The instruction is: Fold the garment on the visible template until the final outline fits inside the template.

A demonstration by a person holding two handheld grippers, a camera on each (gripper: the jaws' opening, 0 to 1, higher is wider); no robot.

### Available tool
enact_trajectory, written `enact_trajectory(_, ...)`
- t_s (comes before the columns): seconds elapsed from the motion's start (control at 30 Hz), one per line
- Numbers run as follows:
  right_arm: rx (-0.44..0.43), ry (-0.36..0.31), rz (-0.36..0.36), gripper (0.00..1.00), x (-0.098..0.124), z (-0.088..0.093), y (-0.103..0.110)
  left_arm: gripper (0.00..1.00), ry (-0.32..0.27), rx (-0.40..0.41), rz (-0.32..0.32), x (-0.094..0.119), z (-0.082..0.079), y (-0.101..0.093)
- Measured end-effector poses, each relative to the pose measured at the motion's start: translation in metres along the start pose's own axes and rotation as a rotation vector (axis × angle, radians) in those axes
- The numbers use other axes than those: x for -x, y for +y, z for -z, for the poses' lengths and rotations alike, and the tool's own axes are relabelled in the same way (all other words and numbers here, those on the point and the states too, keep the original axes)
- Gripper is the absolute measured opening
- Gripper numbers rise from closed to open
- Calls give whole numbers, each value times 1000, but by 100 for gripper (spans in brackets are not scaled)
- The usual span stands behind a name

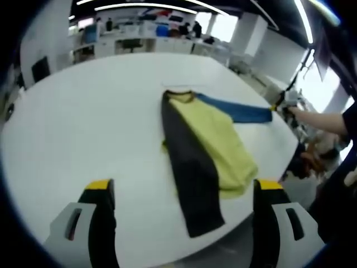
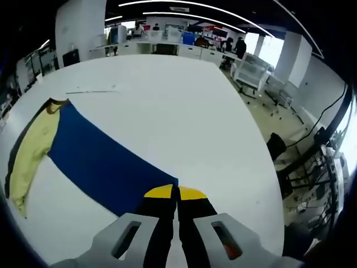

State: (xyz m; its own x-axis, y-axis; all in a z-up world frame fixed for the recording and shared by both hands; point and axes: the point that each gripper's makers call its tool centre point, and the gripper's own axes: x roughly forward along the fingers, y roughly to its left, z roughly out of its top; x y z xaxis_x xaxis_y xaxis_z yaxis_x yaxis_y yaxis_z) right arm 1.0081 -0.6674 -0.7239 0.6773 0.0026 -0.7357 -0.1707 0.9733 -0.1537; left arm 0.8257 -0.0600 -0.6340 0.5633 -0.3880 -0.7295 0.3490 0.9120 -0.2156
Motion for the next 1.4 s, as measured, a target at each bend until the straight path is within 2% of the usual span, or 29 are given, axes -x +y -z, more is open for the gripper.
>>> enact_trajectory(0.67, 23, 44, -2, 2, -25, 13, -4, 99, 54, -20, -10, -10, 7, 0)
enact_trajectory(1.4, 53, 61, -10, 2, -31, 19, -2, 99, 78, -50, -3, -16, 6, -7)
